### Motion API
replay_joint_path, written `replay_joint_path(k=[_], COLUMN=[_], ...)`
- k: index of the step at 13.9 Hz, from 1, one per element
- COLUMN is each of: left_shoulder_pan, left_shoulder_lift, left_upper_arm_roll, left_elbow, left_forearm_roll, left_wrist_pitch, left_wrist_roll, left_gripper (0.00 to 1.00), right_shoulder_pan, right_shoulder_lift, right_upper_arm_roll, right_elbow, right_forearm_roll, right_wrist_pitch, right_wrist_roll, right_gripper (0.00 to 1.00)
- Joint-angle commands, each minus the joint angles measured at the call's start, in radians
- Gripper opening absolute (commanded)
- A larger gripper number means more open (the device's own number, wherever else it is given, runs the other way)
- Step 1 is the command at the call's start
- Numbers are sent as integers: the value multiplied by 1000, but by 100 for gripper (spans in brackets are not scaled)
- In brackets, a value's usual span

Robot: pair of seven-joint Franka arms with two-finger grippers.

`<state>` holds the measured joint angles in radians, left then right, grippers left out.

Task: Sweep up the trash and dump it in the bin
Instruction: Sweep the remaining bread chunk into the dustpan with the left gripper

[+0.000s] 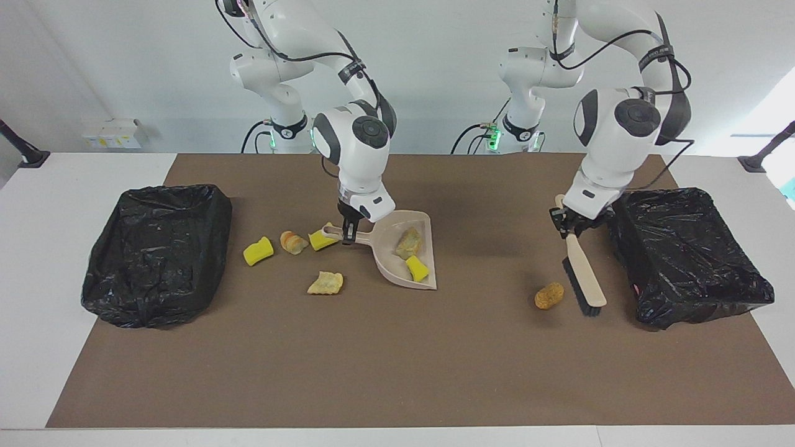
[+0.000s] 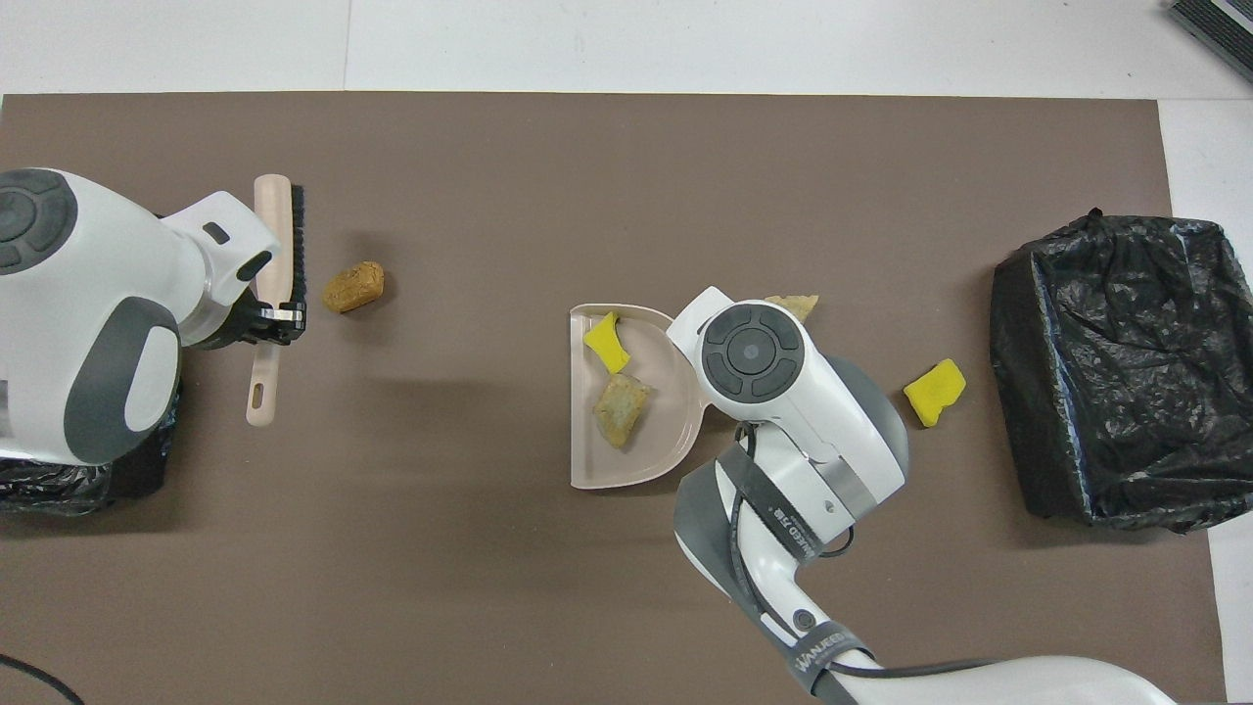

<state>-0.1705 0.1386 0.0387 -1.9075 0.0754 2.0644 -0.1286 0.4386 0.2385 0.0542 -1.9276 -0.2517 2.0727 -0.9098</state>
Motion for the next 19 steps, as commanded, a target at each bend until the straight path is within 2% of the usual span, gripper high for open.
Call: replay_joint_path(k=[1,5,9,12,19], left_shoulder_pan=[46,43,-26,-116,-394], left_shoulder_lift=[64,35,-22,-62,-100], left_upper_arm_roll=[-14,-22,-25,-25,-25], left_elbow=[35,-106,-203,-254,-274], left_forearm_roll=[24,12,-26,-62,-233], left_wrist_pitch=[37,63,65,57,54], left_wrist_roll=[91,147,138,66,-100], left_gripper=[0,0,0,0,0], right_shoulder_pan=[3,3,3,3,3], right_shoulder_lift=[4,4,5,5,7], right_upper_arm_roll=[1,1,1,1,1], right_elbow=[-10,-11,-11,-11,-13], right_forearm_roll=[-11,-11,-11,-11,-12], right_wrist_pitch=[26,26,30,33,37], right_wrist_roll=[39,39,40,42,51], right_gripper=[0,0,0,0,0])
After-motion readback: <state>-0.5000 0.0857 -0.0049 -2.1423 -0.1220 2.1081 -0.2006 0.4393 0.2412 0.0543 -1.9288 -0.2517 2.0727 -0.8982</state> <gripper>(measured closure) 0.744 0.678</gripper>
